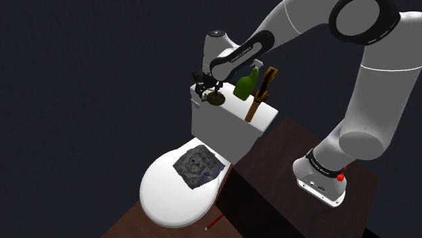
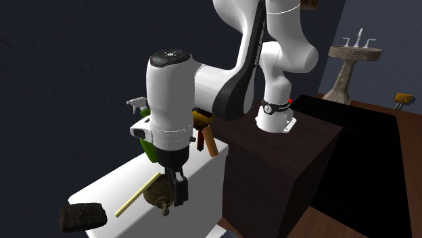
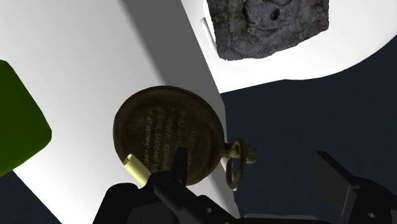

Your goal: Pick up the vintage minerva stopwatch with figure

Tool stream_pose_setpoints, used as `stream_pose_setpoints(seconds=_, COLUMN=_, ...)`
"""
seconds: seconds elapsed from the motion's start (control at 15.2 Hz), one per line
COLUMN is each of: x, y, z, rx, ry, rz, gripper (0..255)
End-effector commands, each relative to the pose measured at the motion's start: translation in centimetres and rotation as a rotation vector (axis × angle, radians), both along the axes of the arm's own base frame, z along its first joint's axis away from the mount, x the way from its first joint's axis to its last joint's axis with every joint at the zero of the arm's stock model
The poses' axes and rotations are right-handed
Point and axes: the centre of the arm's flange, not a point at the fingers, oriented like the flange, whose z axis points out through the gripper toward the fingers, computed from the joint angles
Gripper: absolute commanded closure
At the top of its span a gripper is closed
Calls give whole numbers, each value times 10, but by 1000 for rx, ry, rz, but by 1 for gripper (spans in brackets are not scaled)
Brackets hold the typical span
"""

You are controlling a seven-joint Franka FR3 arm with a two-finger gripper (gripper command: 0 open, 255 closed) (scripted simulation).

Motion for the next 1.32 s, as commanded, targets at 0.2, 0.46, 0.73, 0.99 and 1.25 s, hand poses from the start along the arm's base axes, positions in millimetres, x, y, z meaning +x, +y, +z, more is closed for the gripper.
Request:
stream_pose_setpoints(seconds=0.2, x=1, y=0, z=-27, rx=0, ry=-1, rz=-1, gripper=0)
stream_pose_setpoints(seconds=0.46, x=1, y=1, z=-35, rx=0, ry=-1, rz=-1, gripper=255)
stream_pose_setpoints(seconds=0.73, x=1, y=1, z=-36, rx=0, ry=-1, rz=-1, gripper=255)
stream_pose_setpoints(seconds=0.99, x=1, y=1, z=-36, rx=0, ry=-1, rz=-1, gripper=255)
stream_pose_setpoints(seconds=1.25, x=1, y=0, z=-20, rx=0, ry=-1, rz=-1, gripper=255)
